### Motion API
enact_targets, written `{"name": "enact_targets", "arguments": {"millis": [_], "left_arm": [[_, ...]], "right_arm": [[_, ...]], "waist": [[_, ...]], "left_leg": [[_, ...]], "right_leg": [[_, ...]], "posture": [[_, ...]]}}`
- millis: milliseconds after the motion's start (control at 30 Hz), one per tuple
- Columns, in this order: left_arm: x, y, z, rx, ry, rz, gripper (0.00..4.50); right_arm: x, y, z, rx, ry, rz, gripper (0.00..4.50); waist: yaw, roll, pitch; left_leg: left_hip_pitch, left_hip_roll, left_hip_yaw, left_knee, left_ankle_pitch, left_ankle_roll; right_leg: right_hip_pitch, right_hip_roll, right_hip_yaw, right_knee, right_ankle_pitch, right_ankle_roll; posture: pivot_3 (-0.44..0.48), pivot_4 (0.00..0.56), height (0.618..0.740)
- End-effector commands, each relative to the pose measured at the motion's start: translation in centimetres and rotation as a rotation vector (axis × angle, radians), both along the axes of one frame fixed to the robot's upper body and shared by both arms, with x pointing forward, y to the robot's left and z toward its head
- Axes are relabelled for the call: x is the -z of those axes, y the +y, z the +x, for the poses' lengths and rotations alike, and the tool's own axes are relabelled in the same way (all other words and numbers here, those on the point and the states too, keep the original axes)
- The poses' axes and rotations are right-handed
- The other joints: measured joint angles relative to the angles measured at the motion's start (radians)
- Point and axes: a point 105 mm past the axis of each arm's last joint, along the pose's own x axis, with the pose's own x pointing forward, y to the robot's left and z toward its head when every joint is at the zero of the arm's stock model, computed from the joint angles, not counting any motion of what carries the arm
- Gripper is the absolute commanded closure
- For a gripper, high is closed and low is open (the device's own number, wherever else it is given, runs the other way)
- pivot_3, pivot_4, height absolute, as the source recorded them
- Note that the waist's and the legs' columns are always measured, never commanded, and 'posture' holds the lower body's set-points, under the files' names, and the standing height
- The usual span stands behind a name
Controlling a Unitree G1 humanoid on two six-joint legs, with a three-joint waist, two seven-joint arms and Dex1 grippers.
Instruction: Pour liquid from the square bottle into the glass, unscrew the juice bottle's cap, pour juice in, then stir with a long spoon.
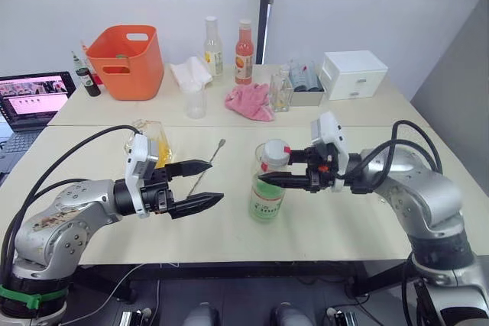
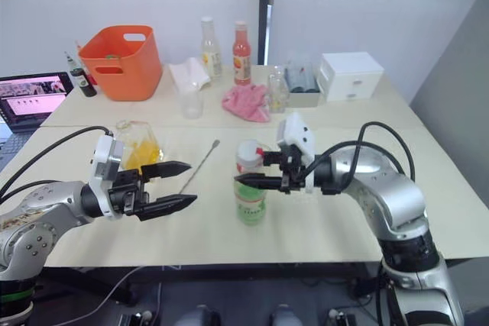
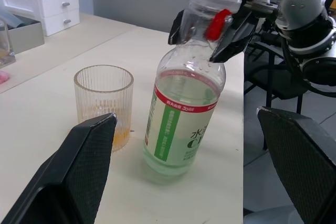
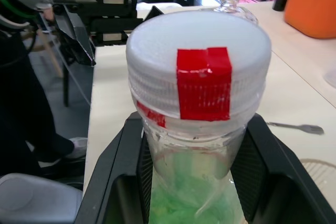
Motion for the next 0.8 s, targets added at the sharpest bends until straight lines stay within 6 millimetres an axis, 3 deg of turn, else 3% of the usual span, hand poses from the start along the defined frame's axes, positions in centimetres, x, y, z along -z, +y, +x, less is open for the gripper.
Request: {"name": "enact_targets", "arguments": {"millis": [33, 300, 800], "left_arm": [[-0.9, -0.3, -0.2, 0.02, -0.047, -0.001, 0.0], [-1.1, -0.3, -0.1, 0.031, -0.051, 0.005, 0.0], [-1.2, -0.5, 0.2, 0.064, -0.045, 0.017, 0.0]], "right_arm": [[-1.3, 0.1, -0.4, 0.172, -0.027, 0.055, 3.02], [-0.1, 1.2, -1.0, 0.353, -0.001, 0.132, 3.03], [3.2, 2.3, -2.0, 0.315, 0.025, 0.083, 3.03]], "waist": [[-0.001, 0.0, 0.0], [0.001, 0.0, 0.0], [-0.004, 0.0, 0.0]], "left_leg": [[0.0, 0.0, 0.0, 0.0, 0.0, 0.0], [0.0, 0.0, 0.0, 0.0, 0.0, 0.0], [0.001, -0.001, 0.002, 0.0, 0.0, 0.0]], "right_leg": [[0.0, 0.0, 0.0, 0.0, 0.0, 0.0], [0.0, 0.0, 0.0, 0.0, 0.0, 0.0], [0.001, 0.001, 0.0, -0.001, 0.0, 0.0]], "posture": [[0.0, 0.15, 0.715], [0.0, 0.15, 0.715], [0.0, 0.15, 0.715]]}}
